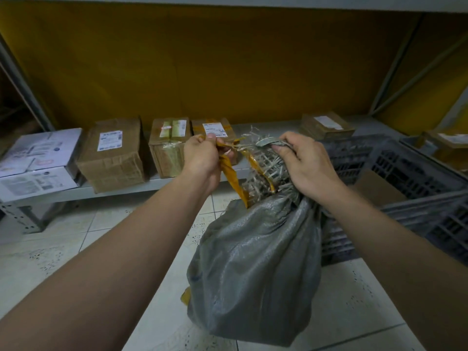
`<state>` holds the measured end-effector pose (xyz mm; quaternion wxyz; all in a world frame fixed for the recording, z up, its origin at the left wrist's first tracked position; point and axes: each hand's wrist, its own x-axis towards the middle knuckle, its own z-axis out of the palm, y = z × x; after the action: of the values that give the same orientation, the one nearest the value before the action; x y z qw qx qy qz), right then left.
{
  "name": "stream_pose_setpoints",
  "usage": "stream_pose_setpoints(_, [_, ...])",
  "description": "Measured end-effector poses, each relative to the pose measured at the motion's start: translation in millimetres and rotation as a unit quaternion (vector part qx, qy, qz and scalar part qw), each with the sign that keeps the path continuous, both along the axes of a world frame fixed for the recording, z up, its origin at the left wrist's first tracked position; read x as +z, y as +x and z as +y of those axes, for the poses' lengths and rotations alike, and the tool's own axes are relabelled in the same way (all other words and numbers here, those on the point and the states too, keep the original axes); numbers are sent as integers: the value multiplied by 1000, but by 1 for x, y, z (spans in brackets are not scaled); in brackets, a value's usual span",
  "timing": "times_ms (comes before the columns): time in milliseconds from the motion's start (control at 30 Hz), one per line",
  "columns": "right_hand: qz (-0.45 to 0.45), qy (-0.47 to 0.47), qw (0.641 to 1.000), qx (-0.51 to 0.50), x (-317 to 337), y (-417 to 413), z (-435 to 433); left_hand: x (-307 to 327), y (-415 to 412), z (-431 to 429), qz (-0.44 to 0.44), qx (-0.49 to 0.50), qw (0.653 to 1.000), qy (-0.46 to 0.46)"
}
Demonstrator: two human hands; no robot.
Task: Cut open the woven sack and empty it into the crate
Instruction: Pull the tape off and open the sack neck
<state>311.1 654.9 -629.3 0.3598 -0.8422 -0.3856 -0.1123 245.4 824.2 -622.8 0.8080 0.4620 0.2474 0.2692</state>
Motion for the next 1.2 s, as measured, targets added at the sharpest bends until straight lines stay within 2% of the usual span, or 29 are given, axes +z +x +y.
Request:
stream_pose_setpoints(100, [6, -2, 1000, -18, 2, 4, -3, -7, 3, 16, 53, 82, 995, -3])
stream_pose_setpoints(200, [55, 75, 991, -92, 6, 27, -30, -25, -8, 56, 89, 173, 981, -3])
stream_pose_setpoints(300, [95, 107, 981, -130, -1, 31, -41, -35, -18, 70, 95, 138, 983, 80])
stream_pose_setpoints(367, [126, 123, 978, -113, -5, 26, -41, -39, -17, 77, 88, 138, 983, 87])
stream_pose_setpoints(433, [150, 69, 984, -60, -2, 20, -42, -40, -19, 82, 96, 150, 980, 85])
stream_pose_setpoints(500, [117, -64, 990, -38, 3, 16, -43, -42, -22, 85, 106, 161, 979, 67])
stream_pose_setpoints(567, [62, -159, 984, -58, 2, 17, -43, -46, -26, 88, 115, 168, 977, 55])
stream_pose_setpoints(633, [40, -182, 978, -90, 1, 28, -51, -48, -37, 106, 130, 179, 974, 36])
stream_pose_setpoints(700, [34, -160, 977, -139, 0, 41, -72, -54, -55, 131, 153, 192, 969, 25])
stream_pose_setpoints(800, [47, -105, 970, -216, -10, 52, -95, -68, -82, 152, 218, 196, 952, 85])
stream_pose_setpoints(900, [66, -76, 967, -234, -20, 52, -92, -70, -87, 159, 216, 157, 961, 70])
stream_pose_setpoints(1033, [78, -8, 959, -272, -16, 55, -88, -73, -94, 168, 258, 174, 945, 99])
stream_pose_setpoints(1200, [78, 19, 954, -288, -13, 52, -82, -83, -108, 172, 295, 194, 926, 136])
